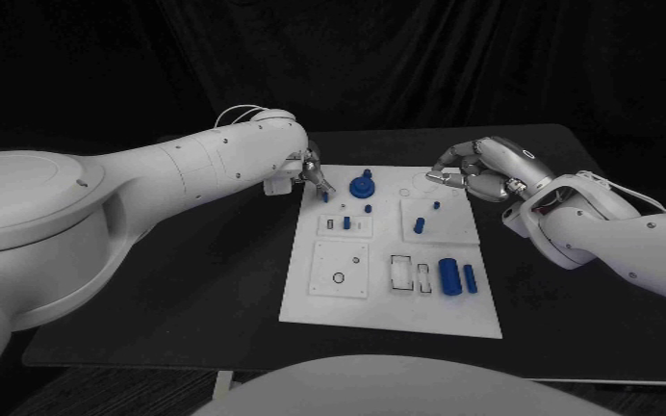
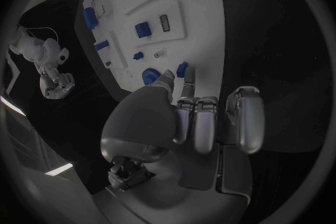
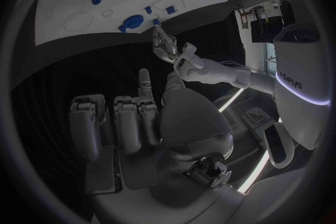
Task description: Assemble the parts on the task board
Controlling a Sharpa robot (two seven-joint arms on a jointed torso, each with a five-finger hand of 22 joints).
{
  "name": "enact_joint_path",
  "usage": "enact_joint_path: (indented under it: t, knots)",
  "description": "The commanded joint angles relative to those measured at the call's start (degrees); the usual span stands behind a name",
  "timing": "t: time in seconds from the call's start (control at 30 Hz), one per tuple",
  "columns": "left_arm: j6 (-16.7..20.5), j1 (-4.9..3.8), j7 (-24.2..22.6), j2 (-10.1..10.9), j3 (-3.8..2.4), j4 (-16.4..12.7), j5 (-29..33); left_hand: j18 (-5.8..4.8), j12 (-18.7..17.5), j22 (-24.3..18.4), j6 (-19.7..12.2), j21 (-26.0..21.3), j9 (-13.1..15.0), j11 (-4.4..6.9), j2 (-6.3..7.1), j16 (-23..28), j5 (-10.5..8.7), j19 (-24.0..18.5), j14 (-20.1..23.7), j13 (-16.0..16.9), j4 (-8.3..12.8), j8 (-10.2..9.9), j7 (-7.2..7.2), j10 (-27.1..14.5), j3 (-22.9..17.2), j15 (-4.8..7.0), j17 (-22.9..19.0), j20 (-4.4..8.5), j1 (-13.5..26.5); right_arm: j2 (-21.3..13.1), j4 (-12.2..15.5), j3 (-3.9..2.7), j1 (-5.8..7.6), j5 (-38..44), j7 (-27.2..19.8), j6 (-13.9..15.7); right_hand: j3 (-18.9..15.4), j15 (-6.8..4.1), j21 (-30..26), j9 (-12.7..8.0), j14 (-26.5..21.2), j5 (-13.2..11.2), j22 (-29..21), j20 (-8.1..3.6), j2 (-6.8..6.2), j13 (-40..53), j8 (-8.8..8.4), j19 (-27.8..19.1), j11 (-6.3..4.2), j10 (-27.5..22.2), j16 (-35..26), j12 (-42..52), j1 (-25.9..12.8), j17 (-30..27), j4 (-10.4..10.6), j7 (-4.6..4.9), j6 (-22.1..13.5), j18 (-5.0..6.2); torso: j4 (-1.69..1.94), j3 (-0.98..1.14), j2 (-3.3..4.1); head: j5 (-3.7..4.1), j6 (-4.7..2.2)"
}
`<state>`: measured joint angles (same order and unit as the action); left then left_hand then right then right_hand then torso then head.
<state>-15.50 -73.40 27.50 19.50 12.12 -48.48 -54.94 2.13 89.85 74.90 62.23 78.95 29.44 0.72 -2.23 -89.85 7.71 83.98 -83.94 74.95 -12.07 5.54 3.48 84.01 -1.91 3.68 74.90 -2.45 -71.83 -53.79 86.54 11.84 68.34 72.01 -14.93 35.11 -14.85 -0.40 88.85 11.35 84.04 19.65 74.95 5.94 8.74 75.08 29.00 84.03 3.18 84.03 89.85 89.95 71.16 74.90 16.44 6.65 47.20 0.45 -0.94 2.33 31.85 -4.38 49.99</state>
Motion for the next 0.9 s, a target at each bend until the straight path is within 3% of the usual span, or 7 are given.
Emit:
enact_joint_path:
  t: [0.03, 0.4, 0.9]
  knots:
    - [-1.19, 0.11, 0.63, -0.17, -0.06, -0.09, 0.15, 0.27, 0.15, 11.9, 0.49, -0.35, 0.08, 0.15, -0.15, -0.15, 0.23, 2.35, -6.06, 15.05, 0.35, 0.31, 0.07, 5.99, 0.14, 0.27, 15.1, 0.04, -0.47, -0.02, 0.05, -0.05, -0.11, 0.12, 0.11, -0.23, -0.38, -0.17, -0.16, -0.08, 5.96, -0.25, 14.46, -0.18, 0.38, 14.92, -0.28, 4.91, -0.29, 5.97, 0.15, 0.05, -0.04, 15.1, -0.03, 0.21, -0.19, 0.0, 0.01, 0.02, 0.0, -0.03, 0.01]
    - [-1.22, 0.16, 0.46, -0.36, -0.06, 0.01, 0.15, 0.32, 0.15, 11.82, 0.55, -0.67, 0.64, 0.28, -0.33, -0.15, 0.91, 2.24, -6.06, 15.05, 0.92, 0.63, -0.09, 5.99, -0.09, 0.38, 15.1, 0.13, -0.8, 0.05, 0.04, -0.05, -0.11, 0.12, 0.13, -0.28, -0.4, -0.17, -0.19, -0.09, 5.96, -0.24, 14.45, -0.18, 0.38, 14.92, -0.28, 4.9, -0.29, 5.97, 0.15, 0.05, -0.03, 15.1, -0.04, 0.21, -0.18, 0.01, -0.01, -0.03, 0.01, -0.09, 0.01]
    - [-0.54, 0.18, -0.69, -0.57, -0.07, 0.37, 0.15, 0.32, 0.15, 11.82, -0.06, -0.79, 2.56, 0.57, -0.77, -0.15, 5.66, 2.23, -6.06, 15.05, 2.72, 1.32, -0.39, 5.99, -1.15, 0.65, 15.1, 0.4, -1.58, -0.04, 0.12, -0.05, -0.1, 0.12, 0.31, -0.47, -0.41, -0.16, -0.19, -0.09, 5.96, -0.22, 14.45, -0.18, 0.4, 14.92, -0.27, 4.9, -0.29, 5.97, 0.15, 0.05, 0.0, 15.1, -0.04, 0.2, -0.14, 0.01, 0.07, 0.04, 0.02, 0.15, 0.01]
